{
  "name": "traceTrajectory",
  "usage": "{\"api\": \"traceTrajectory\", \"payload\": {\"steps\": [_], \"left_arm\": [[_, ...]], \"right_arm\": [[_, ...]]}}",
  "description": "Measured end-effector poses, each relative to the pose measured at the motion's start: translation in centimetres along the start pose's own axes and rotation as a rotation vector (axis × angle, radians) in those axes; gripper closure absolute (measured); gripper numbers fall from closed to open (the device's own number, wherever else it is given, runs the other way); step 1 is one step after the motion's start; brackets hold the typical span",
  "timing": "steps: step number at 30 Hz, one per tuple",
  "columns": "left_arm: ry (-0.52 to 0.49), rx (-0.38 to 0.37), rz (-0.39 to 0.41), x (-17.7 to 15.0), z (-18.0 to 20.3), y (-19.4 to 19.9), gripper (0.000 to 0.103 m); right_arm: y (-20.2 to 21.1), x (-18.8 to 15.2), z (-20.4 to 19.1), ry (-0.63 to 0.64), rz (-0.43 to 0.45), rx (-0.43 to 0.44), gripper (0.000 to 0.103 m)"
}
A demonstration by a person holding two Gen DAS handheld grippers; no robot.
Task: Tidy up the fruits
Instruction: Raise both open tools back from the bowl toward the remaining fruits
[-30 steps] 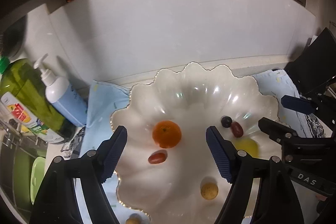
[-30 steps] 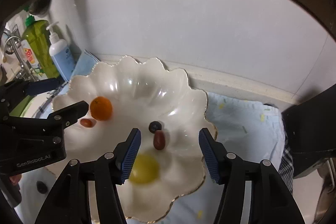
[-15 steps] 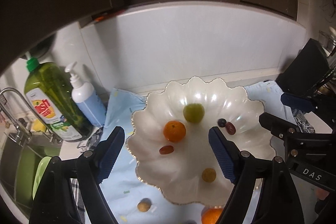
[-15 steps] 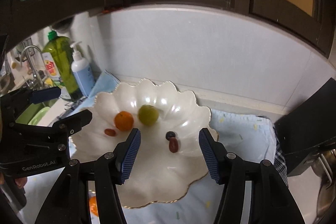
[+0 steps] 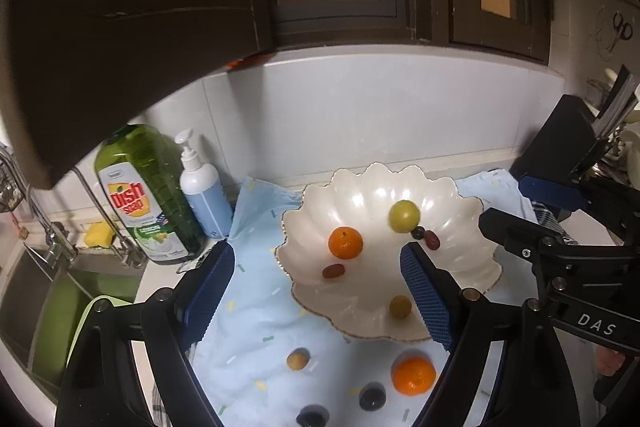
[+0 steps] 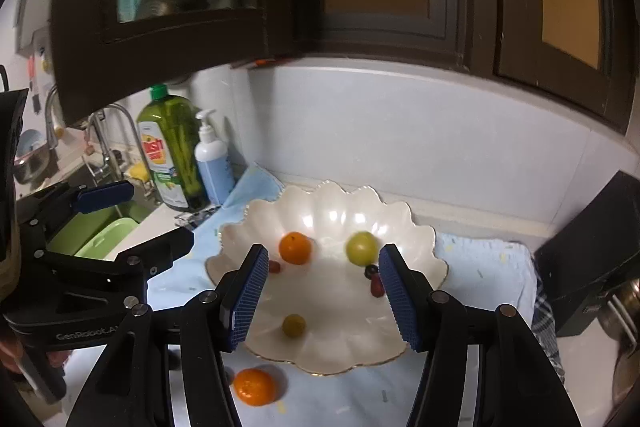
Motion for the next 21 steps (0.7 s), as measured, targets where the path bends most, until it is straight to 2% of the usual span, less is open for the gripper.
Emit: {"api": "traceTrajectory", "payload": {"steps": [11,21], "left_arm": [[0.003,0.030,0.070,-0.8,-2.3,4.8,0.015],[0.011,0.037,0.030,-4.1,-3.6,6.3,0.015]], "right_arm": [[2.9,0.4,-3.5,0.043,0.062,0.018,0.044],[3.9,-1.6,-6.4,0.099,0.060,0.035,0.044]]}}
Point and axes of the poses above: each gripper's, at about its wrist camera, not at the fingertips, and y roughly against the way its jaws point, z to its right, x to its top, the point moved 8 cm from there along -y, roughly the way its jaws point, and after that the axes turned 10 degrees about y, right-handed, at the moved point
